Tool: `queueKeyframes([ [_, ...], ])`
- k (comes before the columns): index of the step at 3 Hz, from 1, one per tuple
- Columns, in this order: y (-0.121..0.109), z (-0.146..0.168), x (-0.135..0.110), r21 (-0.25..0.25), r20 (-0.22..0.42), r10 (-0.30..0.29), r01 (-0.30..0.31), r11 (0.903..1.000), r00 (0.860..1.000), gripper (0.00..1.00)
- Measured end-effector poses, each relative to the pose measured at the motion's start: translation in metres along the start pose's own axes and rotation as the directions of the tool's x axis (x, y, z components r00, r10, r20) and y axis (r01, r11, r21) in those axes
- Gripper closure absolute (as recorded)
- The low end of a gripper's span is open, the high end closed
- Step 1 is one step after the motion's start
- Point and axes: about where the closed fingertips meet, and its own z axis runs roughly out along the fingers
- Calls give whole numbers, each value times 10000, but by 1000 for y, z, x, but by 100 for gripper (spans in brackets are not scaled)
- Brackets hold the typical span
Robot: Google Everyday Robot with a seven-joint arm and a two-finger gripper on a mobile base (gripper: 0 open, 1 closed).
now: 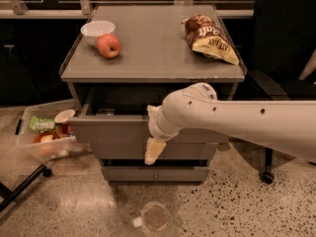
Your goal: Close top drawer
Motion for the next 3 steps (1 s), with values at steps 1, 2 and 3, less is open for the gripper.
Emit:
queueKeyframes([
  [1, 3, -5, 5, -1, 415, 229, -230, 9997, 9989, 0],
  [2, 12, -21, 29, 159, 502, 741, -749, 9971, 9960, 19],
  [3, 20, -28, 56, 190, 453, 1417, -1427, 9896, 9889, 42],
])
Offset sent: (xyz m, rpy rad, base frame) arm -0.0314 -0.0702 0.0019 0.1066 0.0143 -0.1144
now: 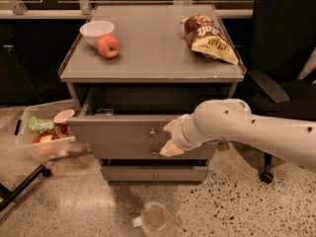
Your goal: Close top drawer
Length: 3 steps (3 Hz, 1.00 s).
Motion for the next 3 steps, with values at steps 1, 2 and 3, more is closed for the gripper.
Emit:
queueKeyframes([
  [1, 0, 10, 13, -299, -75, 420, -422, 9987, 9991, 65],
  [2, -16, 30, 12, -382, -118, 787, -791, 9961, 9968, 89],
  [3, -46, 47, 9, -203, -319, 1101, -1108, 9936, 9934, 100],
])
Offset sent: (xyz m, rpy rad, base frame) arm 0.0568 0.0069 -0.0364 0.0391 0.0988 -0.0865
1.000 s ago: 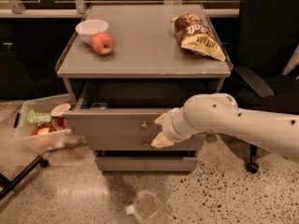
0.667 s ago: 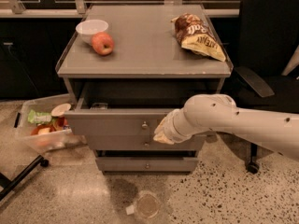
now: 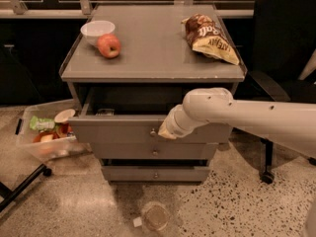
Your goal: Close top drawer
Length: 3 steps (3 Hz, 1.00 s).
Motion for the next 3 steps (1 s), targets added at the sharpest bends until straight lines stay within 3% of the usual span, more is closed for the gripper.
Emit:
queueKeyframes([
  [3, -43, -5, -3, 713, -112, 406, -397, 9967, 9991, 100],
])
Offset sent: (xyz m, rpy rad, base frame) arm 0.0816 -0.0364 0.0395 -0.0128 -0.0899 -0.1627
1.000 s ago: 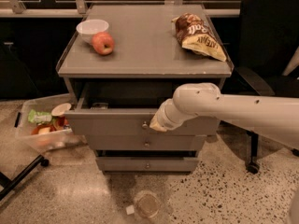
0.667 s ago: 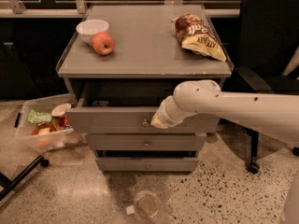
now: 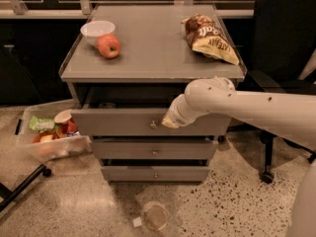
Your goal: Close top drawer
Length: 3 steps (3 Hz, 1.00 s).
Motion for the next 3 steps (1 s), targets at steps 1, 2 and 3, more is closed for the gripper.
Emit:
queueKeyframes([
  [1, -16, -1, -5, 202, 35, 11, -12, 9998, 10000, 100],
  [2, -29, 0, -15, 326, 140, -57, 52, 9995, 9999, 100],
  [3, -40, 3, -27, 387, 303, -135, 123, 9992, 9994, 100],
])
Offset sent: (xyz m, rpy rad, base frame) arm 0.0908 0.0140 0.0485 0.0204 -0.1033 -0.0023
